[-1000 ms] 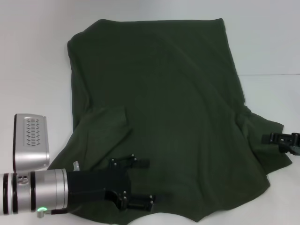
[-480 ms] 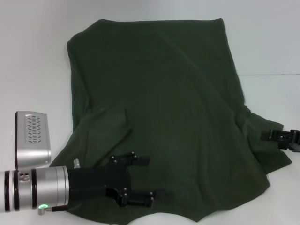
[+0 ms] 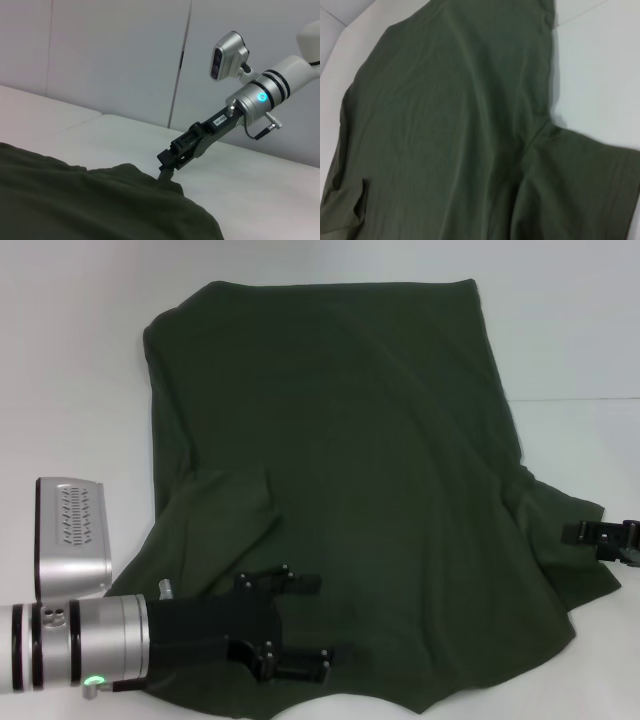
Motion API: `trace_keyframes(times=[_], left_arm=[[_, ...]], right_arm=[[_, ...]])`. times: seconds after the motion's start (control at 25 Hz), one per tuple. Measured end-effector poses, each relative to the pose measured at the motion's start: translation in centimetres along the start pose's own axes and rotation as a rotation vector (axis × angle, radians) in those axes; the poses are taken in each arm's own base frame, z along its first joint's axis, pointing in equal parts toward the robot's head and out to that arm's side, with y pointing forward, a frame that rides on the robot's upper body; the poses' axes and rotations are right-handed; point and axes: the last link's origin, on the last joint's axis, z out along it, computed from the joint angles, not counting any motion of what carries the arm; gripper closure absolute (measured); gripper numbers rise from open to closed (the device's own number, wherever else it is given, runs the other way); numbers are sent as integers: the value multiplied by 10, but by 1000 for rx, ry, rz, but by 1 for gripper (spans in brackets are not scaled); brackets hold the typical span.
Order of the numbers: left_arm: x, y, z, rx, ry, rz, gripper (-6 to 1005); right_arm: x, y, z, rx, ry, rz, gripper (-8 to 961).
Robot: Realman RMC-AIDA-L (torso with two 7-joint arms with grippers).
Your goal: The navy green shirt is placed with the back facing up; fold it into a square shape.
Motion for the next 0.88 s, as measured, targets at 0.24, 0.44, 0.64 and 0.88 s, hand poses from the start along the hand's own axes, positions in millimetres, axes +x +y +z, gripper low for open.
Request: trace_keyframes(times=[0.24,0.44,0.64,0.88], left_arm=[[-1,-1,0,5,-3,-4,50],[-1,-1,0,4,-6,-5,50],[-2,-1,0,5,-8,-5,49],[-2,-2,0,12,-12,-4,49]], right_arm=[[2,1,4,3,2,-4,212],[5,6,10,-6,15,-13,296],[8,10,16,-5,28,-24,402],[8,10,18,3,23,-23,611]])
